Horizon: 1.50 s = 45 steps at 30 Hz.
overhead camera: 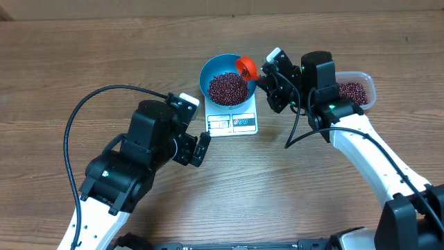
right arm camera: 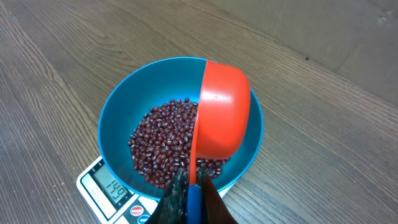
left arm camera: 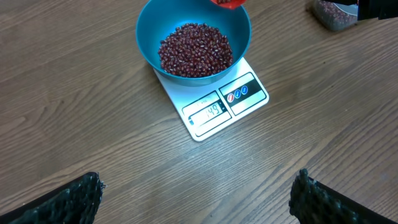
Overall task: Scoop item into bowl and weigh 150g on scale
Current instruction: 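Tilt the red scoop slightly with the right gripper, trickling beans into the bowl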
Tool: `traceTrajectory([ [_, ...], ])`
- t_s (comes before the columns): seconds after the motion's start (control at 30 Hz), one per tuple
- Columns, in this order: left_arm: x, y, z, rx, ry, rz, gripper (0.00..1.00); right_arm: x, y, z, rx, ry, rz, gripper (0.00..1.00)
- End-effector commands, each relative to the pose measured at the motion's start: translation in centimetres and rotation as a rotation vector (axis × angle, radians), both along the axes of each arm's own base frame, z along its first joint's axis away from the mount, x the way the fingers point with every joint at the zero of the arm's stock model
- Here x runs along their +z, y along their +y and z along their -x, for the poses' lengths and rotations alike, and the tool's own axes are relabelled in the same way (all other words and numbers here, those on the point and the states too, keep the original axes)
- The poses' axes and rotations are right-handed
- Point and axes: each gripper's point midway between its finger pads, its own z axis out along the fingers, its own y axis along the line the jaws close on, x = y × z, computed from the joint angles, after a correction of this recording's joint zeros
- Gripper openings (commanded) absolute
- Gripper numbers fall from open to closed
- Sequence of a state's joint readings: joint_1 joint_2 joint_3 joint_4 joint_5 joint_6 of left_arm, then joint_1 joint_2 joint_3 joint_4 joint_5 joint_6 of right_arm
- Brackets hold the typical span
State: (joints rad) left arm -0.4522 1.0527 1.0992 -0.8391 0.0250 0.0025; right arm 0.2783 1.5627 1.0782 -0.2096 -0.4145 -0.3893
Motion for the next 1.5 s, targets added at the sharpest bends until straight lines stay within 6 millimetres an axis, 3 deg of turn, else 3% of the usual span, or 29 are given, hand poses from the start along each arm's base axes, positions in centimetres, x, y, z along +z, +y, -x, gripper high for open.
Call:
traceTrajectory([
  [0.0, 0.0, 0.0, 0.1, 0.002, -0.003, 0.001, 1.00, 1.5, 0.3, -0.7, -0.001, -0.034, -0.016, 0.04],
  [0.93, 0.0, 0.0, 0.1, 0.002, -0.003, 0.001, 1.00, 1.5, 0.1, -0.9, -0.007, -0.046, 0.001, 0.04],
  [1.03, 0.0, 0.0, 0.1, 0.002, -0.003, 0.001, 1.00, 1.6, 0.9, -0.3, 0.043, -0.038, -0.023, 0.04],
  [1.13, 0.0, 0.0, 0.1, 0.002, -0.003, 0.001, 0.99, 1.3, -0.6, -1.3, -0.021, -0.073, 0.051, 0.04],
  [1.23, 0.0, 0.0, 0.1, 0.002, -0.003, 0.001, 1.00, 2.0, 0.3, -1.0, 0.013, -0.067, -0.013, 0.04],
  [1.33, 0.0, 0.0, 0.1, 0.002, -0.003, 0.001, 0.99, 1.8, -0.5, -1.5, -0.023, -0.082, 0.021, 0.04],
  [1.47, 0.0, 0.0, 0.1, 0.002, -0.003, 0.001, 0.99, 1.7, 0.1, -0.9, 0.029, -0.072, 0.007, 0.04],
])
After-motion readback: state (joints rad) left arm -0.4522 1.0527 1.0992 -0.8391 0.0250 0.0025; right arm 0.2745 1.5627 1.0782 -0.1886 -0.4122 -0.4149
